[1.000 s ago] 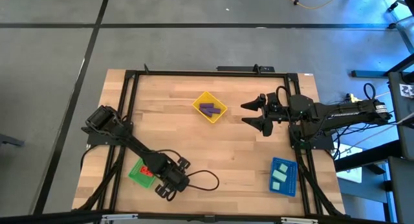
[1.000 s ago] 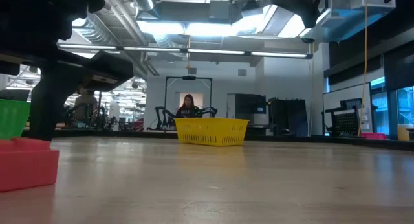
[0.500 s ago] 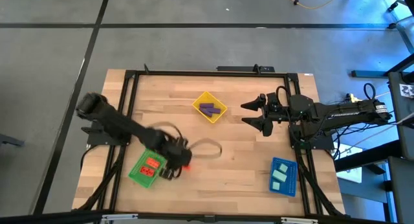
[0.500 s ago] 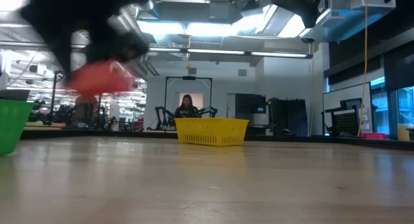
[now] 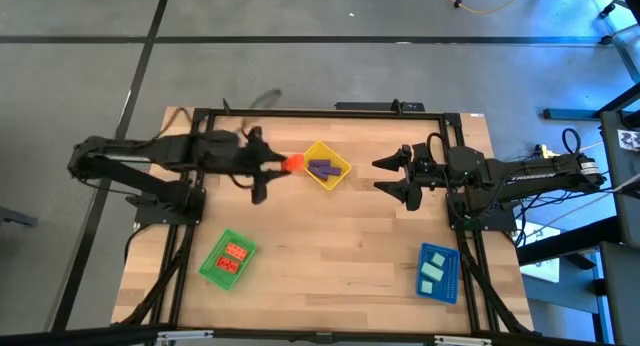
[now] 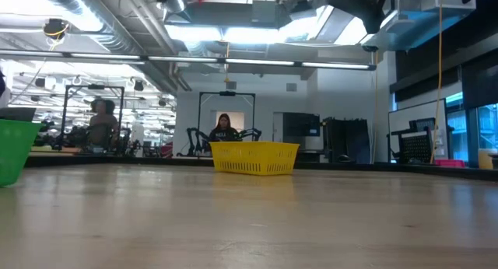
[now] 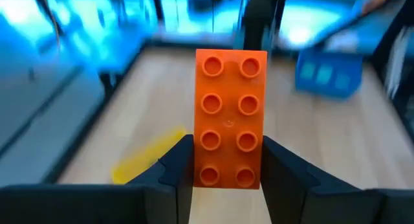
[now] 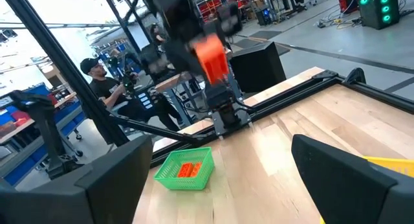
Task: Sort & place blocks by color
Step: Put the orange game piece into the green bin
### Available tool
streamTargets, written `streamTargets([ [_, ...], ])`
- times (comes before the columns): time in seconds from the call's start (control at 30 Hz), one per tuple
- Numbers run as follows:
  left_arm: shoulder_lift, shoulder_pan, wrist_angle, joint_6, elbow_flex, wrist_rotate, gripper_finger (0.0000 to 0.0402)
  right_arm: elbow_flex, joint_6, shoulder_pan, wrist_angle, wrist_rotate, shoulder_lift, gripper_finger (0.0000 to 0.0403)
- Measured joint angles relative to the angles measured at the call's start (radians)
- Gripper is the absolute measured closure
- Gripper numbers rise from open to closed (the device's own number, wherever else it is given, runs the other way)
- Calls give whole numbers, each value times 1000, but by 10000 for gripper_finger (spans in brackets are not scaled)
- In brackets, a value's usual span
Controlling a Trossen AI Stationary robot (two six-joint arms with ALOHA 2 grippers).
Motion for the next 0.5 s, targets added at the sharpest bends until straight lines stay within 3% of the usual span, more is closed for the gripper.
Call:
streamTargets([
  [0.17,-94,31,241,-1,-121,51,273,0,0,0,24,0,0,30],
  [0.5,-174,40,938,-222,-541,57,273,0,-4,0,25,0,0,30],
])
